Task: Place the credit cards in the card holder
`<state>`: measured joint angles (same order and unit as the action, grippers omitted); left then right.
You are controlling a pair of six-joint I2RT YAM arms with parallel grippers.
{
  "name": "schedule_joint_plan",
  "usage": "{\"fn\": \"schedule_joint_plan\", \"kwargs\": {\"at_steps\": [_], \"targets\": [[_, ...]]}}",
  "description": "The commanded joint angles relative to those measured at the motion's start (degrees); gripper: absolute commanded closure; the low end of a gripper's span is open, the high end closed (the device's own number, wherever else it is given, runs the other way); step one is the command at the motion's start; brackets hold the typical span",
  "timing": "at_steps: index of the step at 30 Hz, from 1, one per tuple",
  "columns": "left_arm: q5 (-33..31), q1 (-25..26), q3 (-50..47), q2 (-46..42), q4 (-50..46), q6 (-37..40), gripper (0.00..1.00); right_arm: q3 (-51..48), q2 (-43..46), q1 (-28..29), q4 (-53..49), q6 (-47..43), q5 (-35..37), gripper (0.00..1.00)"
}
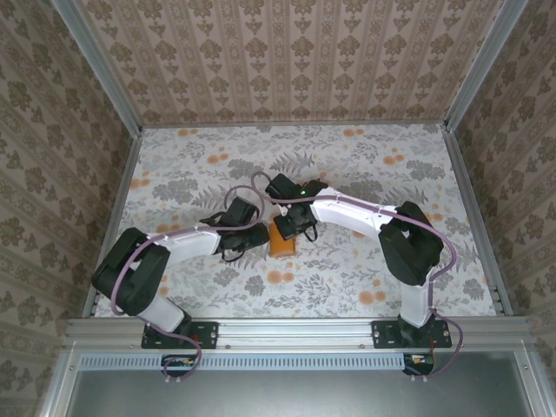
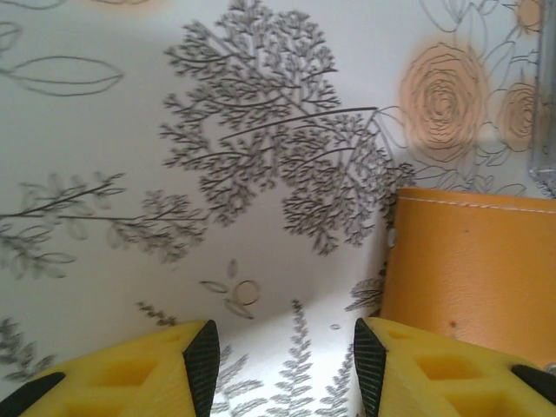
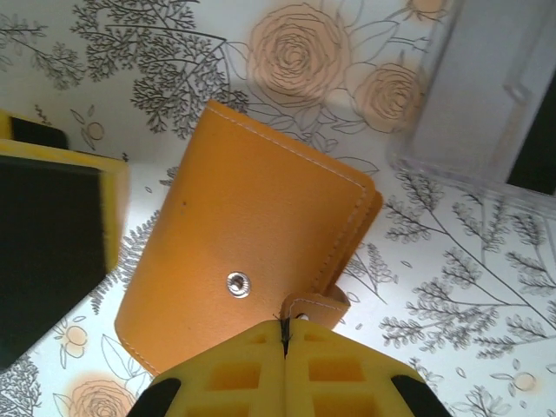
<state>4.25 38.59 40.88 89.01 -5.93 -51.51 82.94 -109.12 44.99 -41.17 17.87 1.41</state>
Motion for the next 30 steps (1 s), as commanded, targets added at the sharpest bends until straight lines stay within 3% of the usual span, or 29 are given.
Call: {"fn": "schedule_joint_plan", "kwargs": {"at_steps": [1, 13, 22, 30], "targets": [[4.5, 2.4, 1.4, 4.0, 3.9, -1.8, 0.51, -1.0, 0.1, 0.0, 3.4, -0.6, -3.3, 0.99], [5.0, 4.0, 3.2, 7.4, 4.7, -2.5, 0.51, -8.2, 1.3, -2.8, 14.4, 0.8, -12.9, 0.99], [4.7, 4.1, 2.8, 7.4, 4.3, -2.6, 0.51, -12.3, 4.4, -4.6, 19.4, 2.7, -14.2, 1.0], [4.6, 4.1, 3.3, 7.4, 3.6, -2.5, 0.51, -16.2, 6.5, -6.6, 25.7, 5.3, -20.2, 1.0]]}}
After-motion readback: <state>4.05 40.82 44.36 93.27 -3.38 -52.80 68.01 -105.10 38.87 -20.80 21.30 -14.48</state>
